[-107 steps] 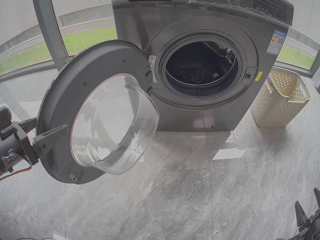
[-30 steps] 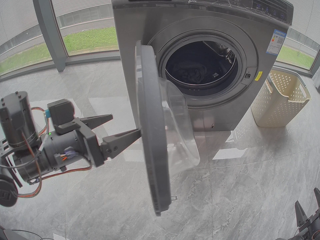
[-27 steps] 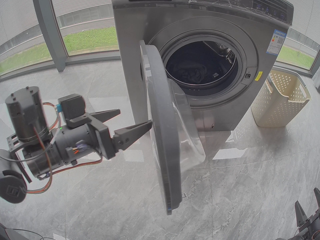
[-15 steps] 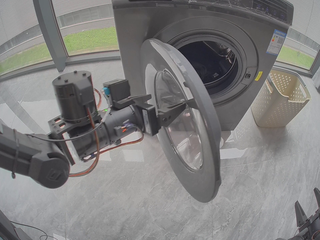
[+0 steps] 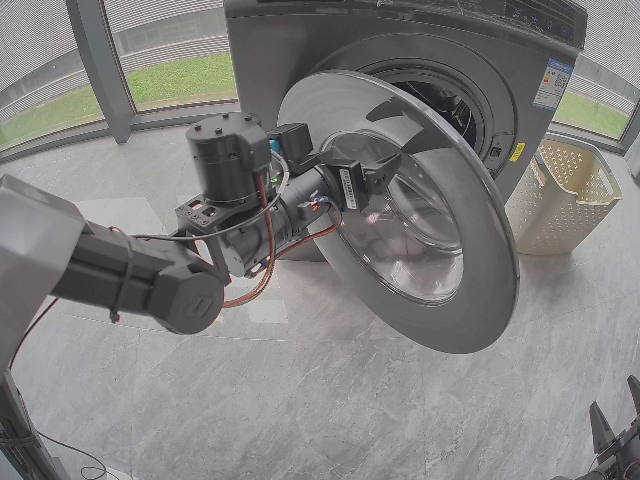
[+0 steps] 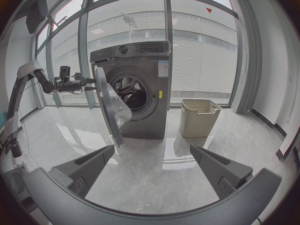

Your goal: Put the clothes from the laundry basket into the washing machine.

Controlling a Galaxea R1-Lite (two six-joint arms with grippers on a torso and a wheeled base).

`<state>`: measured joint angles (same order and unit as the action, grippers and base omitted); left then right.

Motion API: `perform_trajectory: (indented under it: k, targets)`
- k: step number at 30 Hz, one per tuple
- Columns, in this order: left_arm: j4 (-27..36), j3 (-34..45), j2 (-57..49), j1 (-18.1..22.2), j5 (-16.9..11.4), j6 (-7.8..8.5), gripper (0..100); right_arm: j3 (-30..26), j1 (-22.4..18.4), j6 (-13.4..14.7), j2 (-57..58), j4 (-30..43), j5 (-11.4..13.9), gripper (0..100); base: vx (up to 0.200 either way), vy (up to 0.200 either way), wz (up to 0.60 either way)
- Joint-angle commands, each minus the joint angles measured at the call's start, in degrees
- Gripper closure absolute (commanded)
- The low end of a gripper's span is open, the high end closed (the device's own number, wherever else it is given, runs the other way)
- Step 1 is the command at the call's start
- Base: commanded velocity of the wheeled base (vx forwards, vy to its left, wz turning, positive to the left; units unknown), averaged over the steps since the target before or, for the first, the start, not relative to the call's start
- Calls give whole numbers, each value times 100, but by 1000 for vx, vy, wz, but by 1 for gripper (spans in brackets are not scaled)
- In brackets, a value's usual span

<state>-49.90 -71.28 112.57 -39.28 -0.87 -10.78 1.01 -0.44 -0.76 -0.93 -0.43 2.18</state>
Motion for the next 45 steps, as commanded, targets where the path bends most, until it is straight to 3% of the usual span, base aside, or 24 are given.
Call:
perform_trajectory:
  k: [1,9,15,17,24,25,26,28,29,33,36,40,42,43,44,45]
  targets:
    - [24,-501,441,52,95,-39,0,-101,0,-4,93,-1,2,0,0,0,0]
    - [217,-1995,1312,175,860,-285,0,-101,0,-4,93,-1,10,0,0,0,0]
    - [402,-2276,1452,228,1053,-469,0,-101,0,-4,93,-1,2,0,0,0,0]
    - [402,-1969,1215,184,1062,-469,0,-101,0,-4,93,-1,2,0,0,0,0]
    - [393,1327,-1281,-168,939,-399,0,-101,0,-4,93,-1,2,0,0,0,0]
    - [393,1485,-1413,-185,930,-399,0,-101,0,-4,93,-1,10,0,0,0,0]
    - [402,2470,-2274,-309,895,-373,0,-101,0,-4,93,-1,10,0,0,0,0]
    - [419,3041,-2828,-344,895,-293,0,-101,0,-4,93,-1,2,0,0,0,0]
    - [454,3867,-3575,-344,842,-144,0,-101,0,-4,93,-1,2,0,0,0,0]
    - [525,5229,-4885,-159,588,111,0,-101,0,-4,93,-1,2,0,0,0,0]
    - [569,5862,-5658,219,570,269,0,-101,0,-4,93,-1,2,0,0,0,0]
    - [841,6495,-6686,755,561,691,0,-101,0,-4,93,-1,2,0,0,0,0]
    - [1122,6785,-7319,1282,517,937,0,-101,0,-4,93,-1,2,0,0,0,0]
    - [1237,6864,-7565,1564,508,990,0,-101,0,-4,93,-1,2,0,0,0,0]
    - [1254,6873,-7601,1599,500,999,0,-101,0,-4,93,-1,2,0,0,0,0]
    - [1404,6943,-8014,1950,412,1034,0,-101,0,-12,93,-1,10,0,0,0,0]
